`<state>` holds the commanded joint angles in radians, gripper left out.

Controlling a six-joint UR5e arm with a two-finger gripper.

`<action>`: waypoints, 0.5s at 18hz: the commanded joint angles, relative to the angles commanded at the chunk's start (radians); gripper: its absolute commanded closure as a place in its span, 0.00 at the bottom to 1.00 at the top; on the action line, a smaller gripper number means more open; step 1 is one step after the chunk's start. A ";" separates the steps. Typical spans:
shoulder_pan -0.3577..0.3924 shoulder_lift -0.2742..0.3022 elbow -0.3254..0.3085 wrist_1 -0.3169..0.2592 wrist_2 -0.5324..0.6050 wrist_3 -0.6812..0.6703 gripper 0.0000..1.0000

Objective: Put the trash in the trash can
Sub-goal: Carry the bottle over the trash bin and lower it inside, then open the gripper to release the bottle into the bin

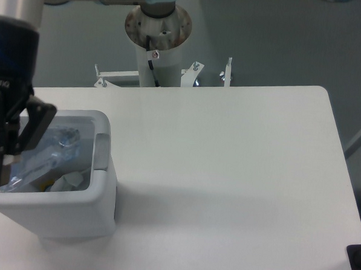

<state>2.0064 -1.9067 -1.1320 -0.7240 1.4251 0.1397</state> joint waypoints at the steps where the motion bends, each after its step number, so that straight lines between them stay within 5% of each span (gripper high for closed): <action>1: 0.000 0.000 -0.003 0.000 0.002 -0.012 0.77; 5: -0.002 -0.005 -0.031 0.000 0.002 -0.043 0.72; 9: -0.002 0.000 -0.060 0.000 0.000 -0.051 0.56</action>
<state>2.0049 -1.9068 -1.1918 -0.7240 1.4251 0.0890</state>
